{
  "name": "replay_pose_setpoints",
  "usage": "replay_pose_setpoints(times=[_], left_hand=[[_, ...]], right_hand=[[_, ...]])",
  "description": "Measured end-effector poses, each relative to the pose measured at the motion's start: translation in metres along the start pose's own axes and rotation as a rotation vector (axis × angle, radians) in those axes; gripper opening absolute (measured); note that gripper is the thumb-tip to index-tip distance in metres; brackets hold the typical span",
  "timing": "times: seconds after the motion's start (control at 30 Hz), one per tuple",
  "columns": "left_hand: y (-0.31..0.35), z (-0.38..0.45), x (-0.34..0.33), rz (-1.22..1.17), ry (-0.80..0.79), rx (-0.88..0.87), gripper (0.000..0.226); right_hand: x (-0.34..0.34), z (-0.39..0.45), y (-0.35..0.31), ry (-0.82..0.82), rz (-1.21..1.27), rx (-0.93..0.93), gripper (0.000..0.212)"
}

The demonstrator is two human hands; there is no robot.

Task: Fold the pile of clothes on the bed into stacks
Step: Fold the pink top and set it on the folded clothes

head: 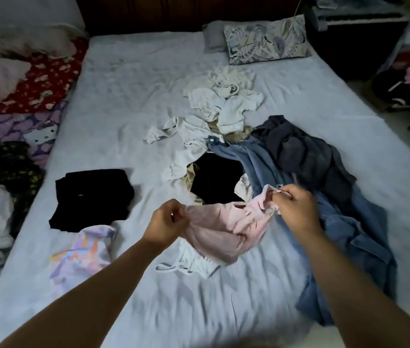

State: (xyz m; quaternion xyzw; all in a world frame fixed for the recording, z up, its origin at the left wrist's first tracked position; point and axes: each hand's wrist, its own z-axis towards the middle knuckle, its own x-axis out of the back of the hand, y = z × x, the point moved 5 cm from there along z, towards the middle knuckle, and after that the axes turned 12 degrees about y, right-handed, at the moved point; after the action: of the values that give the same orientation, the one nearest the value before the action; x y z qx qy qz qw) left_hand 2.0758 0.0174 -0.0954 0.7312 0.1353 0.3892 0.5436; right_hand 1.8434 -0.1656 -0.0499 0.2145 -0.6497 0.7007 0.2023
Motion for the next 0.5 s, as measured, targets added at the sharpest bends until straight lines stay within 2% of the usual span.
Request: replay_pose_setpoints(times=[0.17, 0.23, 0.27, 0.33, 0.5], left_hand=[[-0.029, -0.031, -0.042, 0.03, -0.116, 0.068, 0.02], [-0.046, -0.037, -0.057, 0.114, -0.145, 0.072, 0.019], [-0.056, -0.039, -0.065, 0.161, -0.17, 0.07, 0.025], [-0.076, -0.043, -0.079, 0.253, -0.219, 0.104, 0.035], [-0.12, -0.048, -0.115, 0.37, -0.267, 0.177, 0.029]], right_hand=[[0.006, -0.019, 0.056, -0.027, -0.123, 0.007, 0.002], [0.005, -0.023, 0.084, -0.047, -0.177, -0.05, 0.016], [0.003, -0.024, 0.102, -0.067, -0.217, -0.096, 0.021], [-0.003, -0.028, 0.134, -0.134, -0.298, -0.147, 0.022], [-0.029, -0.039, 0.193, -0.247, -0.387, -0.187, 0.023]])
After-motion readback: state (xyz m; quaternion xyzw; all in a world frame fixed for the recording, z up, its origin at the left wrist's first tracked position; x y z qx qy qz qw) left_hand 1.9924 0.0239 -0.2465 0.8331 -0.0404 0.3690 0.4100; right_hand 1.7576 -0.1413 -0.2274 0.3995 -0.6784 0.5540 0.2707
